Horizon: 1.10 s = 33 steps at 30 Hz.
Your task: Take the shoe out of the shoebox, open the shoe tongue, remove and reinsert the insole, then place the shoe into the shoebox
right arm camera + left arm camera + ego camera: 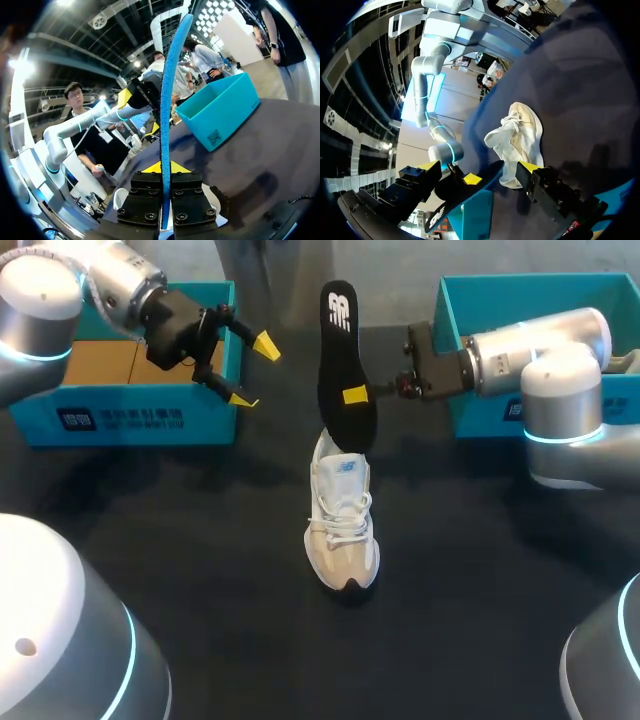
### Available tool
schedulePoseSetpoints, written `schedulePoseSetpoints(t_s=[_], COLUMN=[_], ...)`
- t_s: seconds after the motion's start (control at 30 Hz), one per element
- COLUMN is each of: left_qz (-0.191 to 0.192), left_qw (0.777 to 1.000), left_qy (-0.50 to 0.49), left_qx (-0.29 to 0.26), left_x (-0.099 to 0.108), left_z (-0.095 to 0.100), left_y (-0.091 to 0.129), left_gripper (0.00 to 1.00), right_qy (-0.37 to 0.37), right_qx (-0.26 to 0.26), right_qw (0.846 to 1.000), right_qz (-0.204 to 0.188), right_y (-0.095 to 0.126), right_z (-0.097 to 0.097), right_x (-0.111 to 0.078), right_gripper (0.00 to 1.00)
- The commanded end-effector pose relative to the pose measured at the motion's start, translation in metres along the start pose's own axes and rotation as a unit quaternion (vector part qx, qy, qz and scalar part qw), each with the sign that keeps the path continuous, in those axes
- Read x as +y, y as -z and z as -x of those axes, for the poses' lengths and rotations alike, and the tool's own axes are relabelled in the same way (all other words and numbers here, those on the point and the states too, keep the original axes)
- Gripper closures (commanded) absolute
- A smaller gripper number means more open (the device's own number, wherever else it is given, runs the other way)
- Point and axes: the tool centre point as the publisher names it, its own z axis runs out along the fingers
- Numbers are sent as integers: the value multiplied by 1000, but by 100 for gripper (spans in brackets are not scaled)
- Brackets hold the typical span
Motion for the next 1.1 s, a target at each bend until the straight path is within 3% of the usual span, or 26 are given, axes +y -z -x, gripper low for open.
schedulePoseSetpoints(t_s=[0.03, 0.67, 1.1], left_qz=[3, 2, 2], left_qw=[1000, 1000, 1000], left_qy=[1, 7, 6], left_qx=[0, -1, -4], left_x=[-3, -3, -2], left_z=[-2, -5, -5], left_y=[-2, -5, -4], left_gripper=[0, 0, 0], right_qy=[-3, -19, -7], right_qx=[-4, -5, -6], right_qw=[1000, 1000, 1000], right_qz=[5, 10, 1], right_y=[0, 1, 5], right_z=[-2, -4, -2], right_x=[-6, -19, -3], right_gripper=[100, 100, 100])
